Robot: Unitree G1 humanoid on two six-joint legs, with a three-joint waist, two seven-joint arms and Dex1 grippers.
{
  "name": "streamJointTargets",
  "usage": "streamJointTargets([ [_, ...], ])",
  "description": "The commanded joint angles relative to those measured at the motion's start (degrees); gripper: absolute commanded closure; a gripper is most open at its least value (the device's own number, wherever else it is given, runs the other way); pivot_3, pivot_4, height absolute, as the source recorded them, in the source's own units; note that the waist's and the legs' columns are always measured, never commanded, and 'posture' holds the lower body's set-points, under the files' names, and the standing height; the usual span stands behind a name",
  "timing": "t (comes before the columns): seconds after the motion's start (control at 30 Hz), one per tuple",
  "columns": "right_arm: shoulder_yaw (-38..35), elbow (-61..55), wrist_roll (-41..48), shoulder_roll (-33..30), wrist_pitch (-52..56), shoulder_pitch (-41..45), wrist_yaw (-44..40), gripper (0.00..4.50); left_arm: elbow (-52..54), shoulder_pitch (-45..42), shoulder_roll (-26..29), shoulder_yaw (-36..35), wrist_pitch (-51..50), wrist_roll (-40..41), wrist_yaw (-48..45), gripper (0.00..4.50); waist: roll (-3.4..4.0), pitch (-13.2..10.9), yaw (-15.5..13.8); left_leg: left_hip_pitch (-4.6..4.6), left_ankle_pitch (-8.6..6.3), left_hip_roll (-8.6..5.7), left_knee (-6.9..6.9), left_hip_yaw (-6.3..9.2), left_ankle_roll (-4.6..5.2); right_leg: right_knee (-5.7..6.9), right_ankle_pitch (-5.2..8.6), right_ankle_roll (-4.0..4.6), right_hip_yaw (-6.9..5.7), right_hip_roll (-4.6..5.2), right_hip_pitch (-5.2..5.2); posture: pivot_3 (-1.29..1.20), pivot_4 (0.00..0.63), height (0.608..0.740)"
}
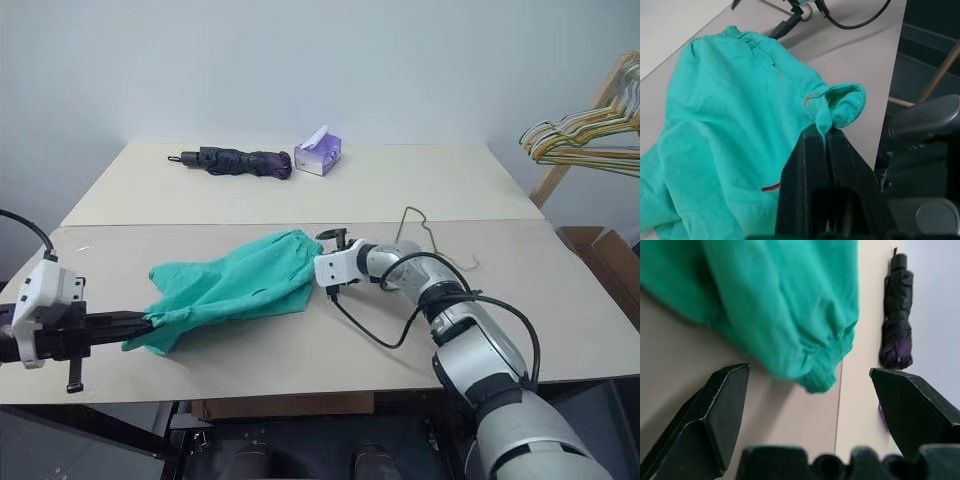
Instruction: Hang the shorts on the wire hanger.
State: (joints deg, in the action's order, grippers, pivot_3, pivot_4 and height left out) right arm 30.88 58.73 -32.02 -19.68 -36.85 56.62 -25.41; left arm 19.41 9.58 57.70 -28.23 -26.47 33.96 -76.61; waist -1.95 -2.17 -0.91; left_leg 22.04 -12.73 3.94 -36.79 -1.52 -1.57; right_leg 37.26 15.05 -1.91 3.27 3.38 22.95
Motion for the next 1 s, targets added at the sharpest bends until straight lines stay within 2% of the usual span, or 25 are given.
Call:
streamJointTargets([
  [0.03, -0.3, 1.3, -0.4, 0.6, -2.8, 2.1, 1.9, 0.53, 1.2, 0.0, 1.7, -2.3, -0.5, 1.5, -0.9, 4.5, 0.0, 0.0, 0.0, 0.01, 0.0, 0.0, 0.0, 0.0, 0.0, 0.0, 0.0, 0.0, 0.0, 0.0, 0.01, 0.22, 0.0, 0.74],
  [0.1, -0.1, 1.9, -0.7, 0.8, -3.7, 2.3, 2.0, 1.06, 1.2, 0.1, 2.2, -2.3, -0.9, 2.0, -1.5, 4.5, 0.0, 0.0, -0.2, 0.04, 0.0, 0.0, 0.0, 0.0, 0.0, 0.0, 0.0, 0.0, 0.0, 0.0, 0.04, 0.21, 0.0, 0.74],
  [0.43, 0.4, 3.2, -2.5, -0.9, -5.7, 2.7, 3.2, 4.34, -1.2, -1.1, 2.5, -1.3, 0.0, 0.6, -0.7, 4.5, 0.01, 0.0, -0.3, 0.06, 0.0, 0.0, 0.0, -0.02, -0.01, 0.07, 0.01, 0.02, 0.01, 0.0, 0.11, 0.19, 0.0, 0.74],
  [0.6, -0.9, 0.7, -2.0, -2.9, -4.1, 2.1, 3.9, 4.43, -3.8, -5.2, 1.5, 2.3, 2.5, -2.6, 2.5, 4.5, 0.01, 0.0, -0.1, 0.05, 0.01, 0.0, 0.0, -0.03, -0.01, 0.12, 0.02, 0.04, 0.02, 0.0, 0.11, 0.18, 0.0, 0.74],
  [0.77, -4.0, -3.8, -0.4, -6.5, -0.1, 2.3, 3.2, 4.43, -10.3, -16.7, -2.2, 9.4, 7.2, -10.2, 12.2, 4.5, 0.01, 0.0, -0.3, 0.05, 0.02, -0.02, 0.0, -0.03, -0.02, 0.2, 0.02, 0.03, 0.03, 0.0, 0.12, 0.16, 0.0, 0.74],
  [0.9, -8.2, -12.7, 3.5, -11.2, 6.3, 0.8, -3.6, 4.43, -16.5, -27.0, -7.5, 14.5, 10.5, -15.0, 19.4, 4.5, 0.02, 0.0, -1.4, 0.06, 0.02, -0.04, -0.03, -0.04, -0.03, 0.27, 0.02, 0.04, 0.05, 0.0, 0.13, 0.14, 0.0, 0.74],
  [1.0, -11.1, -27.0, 7.5, -16.8, 11.8, -4.2, -12.7, 4.43, -18.3, -30.2, -9.1, 15.3, 12.2, -14.7, 19.4, 4.5, 0.01, 0.0, -1.3, 0.21, 0.02, -0.04, -0.05, -0.05, -0.02, 0.27, 0.02, 0.03, 0.07, 0.0, 0.27, 0.13, 0.0, 0.74],
])
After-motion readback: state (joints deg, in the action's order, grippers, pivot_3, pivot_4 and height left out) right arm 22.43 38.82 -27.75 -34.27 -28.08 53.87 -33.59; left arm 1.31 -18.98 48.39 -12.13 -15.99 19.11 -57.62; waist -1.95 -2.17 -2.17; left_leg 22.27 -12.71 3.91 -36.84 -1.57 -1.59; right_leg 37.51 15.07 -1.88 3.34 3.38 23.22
